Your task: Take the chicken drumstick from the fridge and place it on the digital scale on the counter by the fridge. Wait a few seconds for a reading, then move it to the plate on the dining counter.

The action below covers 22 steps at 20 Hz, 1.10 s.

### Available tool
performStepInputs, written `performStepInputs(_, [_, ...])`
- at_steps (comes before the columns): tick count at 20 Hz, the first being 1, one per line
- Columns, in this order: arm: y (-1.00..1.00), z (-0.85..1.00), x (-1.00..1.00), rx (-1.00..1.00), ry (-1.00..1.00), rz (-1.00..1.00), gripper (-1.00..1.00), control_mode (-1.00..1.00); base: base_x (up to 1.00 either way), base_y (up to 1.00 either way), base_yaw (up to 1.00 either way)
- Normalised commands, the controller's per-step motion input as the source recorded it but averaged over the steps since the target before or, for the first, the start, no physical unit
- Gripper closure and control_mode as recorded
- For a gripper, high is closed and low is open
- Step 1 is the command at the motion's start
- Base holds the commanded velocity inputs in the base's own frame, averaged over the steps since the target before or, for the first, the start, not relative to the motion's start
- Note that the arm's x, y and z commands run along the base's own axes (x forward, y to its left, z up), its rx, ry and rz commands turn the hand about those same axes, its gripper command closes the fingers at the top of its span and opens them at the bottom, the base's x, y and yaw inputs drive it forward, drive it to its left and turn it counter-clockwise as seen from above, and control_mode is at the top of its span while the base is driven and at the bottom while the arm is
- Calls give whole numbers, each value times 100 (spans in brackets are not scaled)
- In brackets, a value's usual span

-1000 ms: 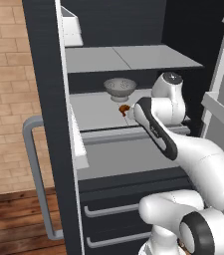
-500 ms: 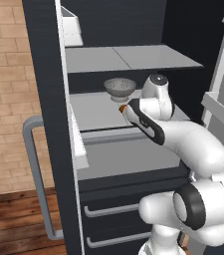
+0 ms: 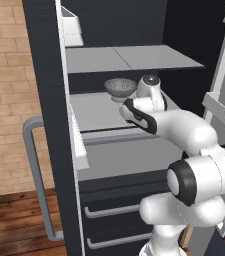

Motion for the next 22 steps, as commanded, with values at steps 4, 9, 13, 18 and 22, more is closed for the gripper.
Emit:
performStepInputs(4, [0,-15,51,0,0,0,-100,-100,0,0,0])
performStepInputs(9, [0,-27,48,0,0,0,-100,-100,0,0,0])
performStepInputs(13, [0,-29,43,0,0,0,-100,-100,0,0,0])
performStepInputs(18, [0,-25,40,0,0,0,-100,-100,0,0,0])
performStepInputs(22, [0,-20,28,0,-4,0,-100,-100,0,0,0])
